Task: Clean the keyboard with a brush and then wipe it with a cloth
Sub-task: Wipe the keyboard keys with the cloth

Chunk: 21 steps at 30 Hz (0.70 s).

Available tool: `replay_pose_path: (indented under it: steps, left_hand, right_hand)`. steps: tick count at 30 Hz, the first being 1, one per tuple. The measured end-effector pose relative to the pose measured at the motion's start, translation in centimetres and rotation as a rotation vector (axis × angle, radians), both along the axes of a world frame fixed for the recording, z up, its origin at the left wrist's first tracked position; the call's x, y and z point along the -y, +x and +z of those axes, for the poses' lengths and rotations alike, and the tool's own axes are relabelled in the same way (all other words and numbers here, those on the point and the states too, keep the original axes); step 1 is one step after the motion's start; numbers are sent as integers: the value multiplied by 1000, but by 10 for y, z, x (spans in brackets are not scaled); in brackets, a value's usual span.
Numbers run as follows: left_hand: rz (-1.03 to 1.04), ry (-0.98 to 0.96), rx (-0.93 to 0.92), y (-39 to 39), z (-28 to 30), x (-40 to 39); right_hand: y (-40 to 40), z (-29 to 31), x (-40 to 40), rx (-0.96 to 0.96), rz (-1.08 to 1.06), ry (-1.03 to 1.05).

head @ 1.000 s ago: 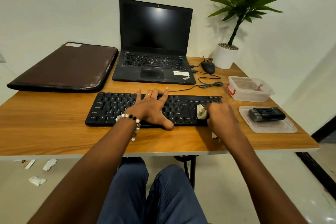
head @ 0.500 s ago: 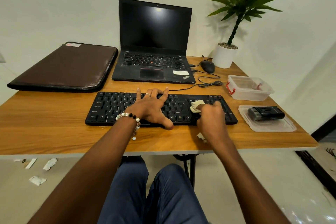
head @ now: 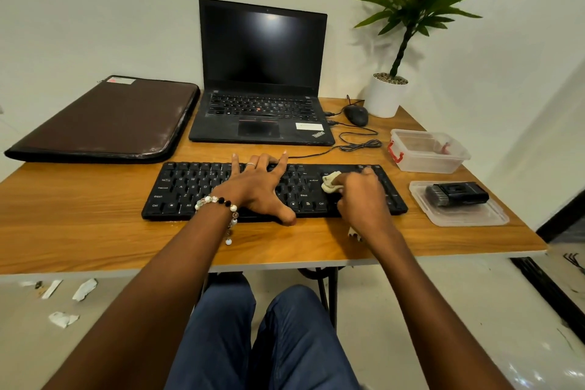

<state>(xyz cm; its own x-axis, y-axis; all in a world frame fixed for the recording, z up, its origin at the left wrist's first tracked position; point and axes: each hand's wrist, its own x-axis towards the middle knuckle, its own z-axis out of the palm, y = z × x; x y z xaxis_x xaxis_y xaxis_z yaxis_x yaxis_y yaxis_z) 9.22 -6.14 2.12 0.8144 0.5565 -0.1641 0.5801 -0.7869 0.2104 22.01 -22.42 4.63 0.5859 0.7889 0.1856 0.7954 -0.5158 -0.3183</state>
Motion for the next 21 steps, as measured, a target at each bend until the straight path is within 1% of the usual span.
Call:
replay_pose_path:
  steps: [3, 5, 6, 7, 9, 11, 13, 15, 16, 17, 19, 21]
  left_hand:
    - [6, 2, -15, 0, 0, -1]
    - [6, 0, -25, 1, 1, -1]
    - [8, 3, -32, 1, 2, 0]
    - [11, 6, -39, 1, 3, 1]
    - [15, 7, -55, 2, 7, 3]
    - [19, 4, -73, 4, 9, 5]
    - [29, 6, -103, 7, 12, 6]
    - [33, 15, -139, 9, 16, 7]
    - [29, 17, -152, 12, 19, 9]
    - [20, 4, -159, 15, 22, 10]
    - [-20, -44, -135, 24, 27, 14]
    - [-61, -81, -85, 38, 26, 19]
  right_hand:
    - [1, -1, 2, 9, 56, -26]
    - [17, 10, 6, -98, 128, -14]
    - [26, 15, 8, -156, 135, 15]
    - [33, 18, 9, -169, 116, 47]
    - [43, 11, 10, -64, 50, 60]
    - [43, 3, 14, 17, 36, -30]
    - [47, 6, 17, -44, 99, -52]
    - [53, 24, 21, -193, 171, -11]
    - [57, 31, 21, -237, 156, 38]
    - [66, 34, 19, -222, 107, 125]
    - [81, 36, 10, -127, -88, 288]
    - [95, 26, -1, -59, -207, 333]
